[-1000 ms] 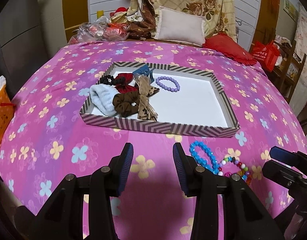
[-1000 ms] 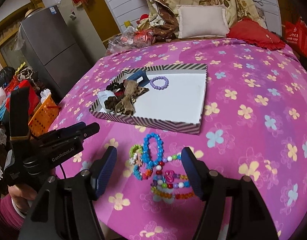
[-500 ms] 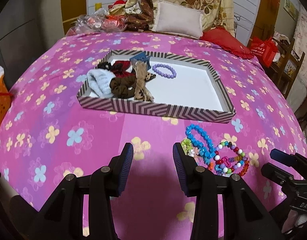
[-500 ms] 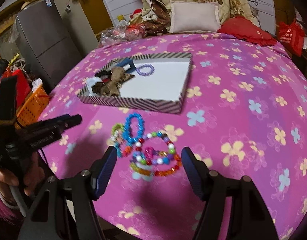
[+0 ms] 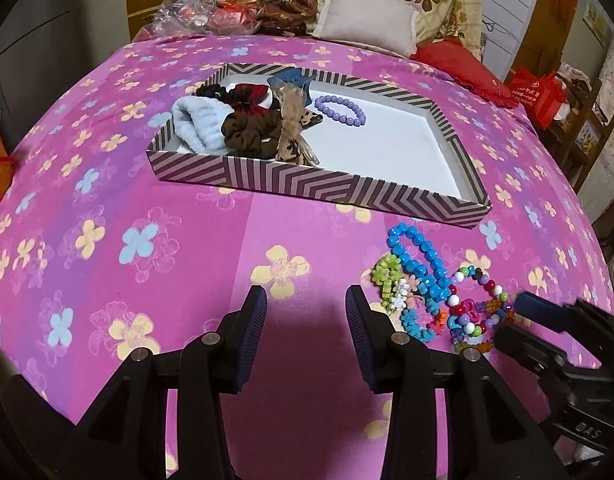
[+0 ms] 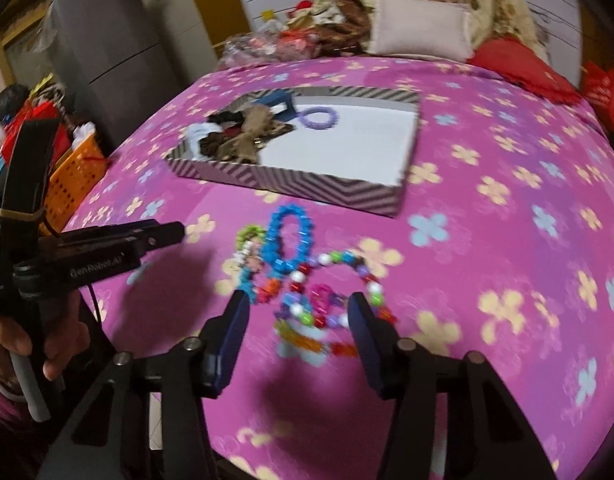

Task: Organize jewelry
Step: 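Grasp the blue bead bracelet with the right tool while the left grasps the green flower bracelet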

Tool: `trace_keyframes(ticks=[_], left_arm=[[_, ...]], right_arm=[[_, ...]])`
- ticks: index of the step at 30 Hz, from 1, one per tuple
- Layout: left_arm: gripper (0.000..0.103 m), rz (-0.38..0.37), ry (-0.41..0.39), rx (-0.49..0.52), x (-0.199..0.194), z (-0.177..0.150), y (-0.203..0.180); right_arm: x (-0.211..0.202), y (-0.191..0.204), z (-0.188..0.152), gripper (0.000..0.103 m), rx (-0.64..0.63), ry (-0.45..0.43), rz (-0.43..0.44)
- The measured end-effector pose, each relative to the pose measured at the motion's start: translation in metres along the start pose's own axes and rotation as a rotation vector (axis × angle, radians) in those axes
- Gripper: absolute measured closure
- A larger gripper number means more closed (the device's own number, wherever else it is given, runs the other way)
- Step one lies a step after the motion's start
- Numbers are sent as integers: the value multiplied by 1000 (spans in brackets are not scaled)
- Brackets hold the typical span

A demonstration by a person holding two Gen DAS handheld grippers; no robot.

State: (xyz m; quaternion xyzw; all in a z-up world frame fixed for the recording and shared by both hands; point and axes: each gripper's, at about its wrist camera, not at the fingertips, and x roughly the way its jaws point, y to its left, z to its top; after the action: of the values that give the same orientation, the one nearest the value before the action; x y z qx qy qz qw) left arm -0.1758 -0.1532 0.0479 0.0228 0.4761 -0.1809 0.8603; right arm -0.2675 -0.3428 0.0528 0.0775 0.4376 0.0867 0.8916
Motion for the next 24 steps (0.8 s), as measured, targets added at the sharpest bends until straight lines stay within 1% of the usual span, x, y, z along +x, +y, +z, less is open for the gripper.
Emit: trace_keyframes(ticks=[3,7,9,13,16,18,22,24], left_arm=[[61,3,3,-5,2,0,3],[61,2,15,-19,7,1,7],[61,2,20,-22,9,1,8],[61,1,32,-28,14,2,9],[61,-5,40,-31,18,3,8],[61,-9,43,-27,19,4,6],[61,-23,42,-26,20,7,2],[61,-47,47,-29,23,9,-2]], right_arm=[[15,8,12,62,-38,9,8],[36,10,24,68,-51,33,22],[45,10,27,74,-56,51,33],[57,10,33,75,-56,69,68],[71,11,36,79,-82,102,37],[75,9,37,88,-95,100,42],[70,-8,43,91,-66,90,15],[70,-19,44,91,-42,90,12]])
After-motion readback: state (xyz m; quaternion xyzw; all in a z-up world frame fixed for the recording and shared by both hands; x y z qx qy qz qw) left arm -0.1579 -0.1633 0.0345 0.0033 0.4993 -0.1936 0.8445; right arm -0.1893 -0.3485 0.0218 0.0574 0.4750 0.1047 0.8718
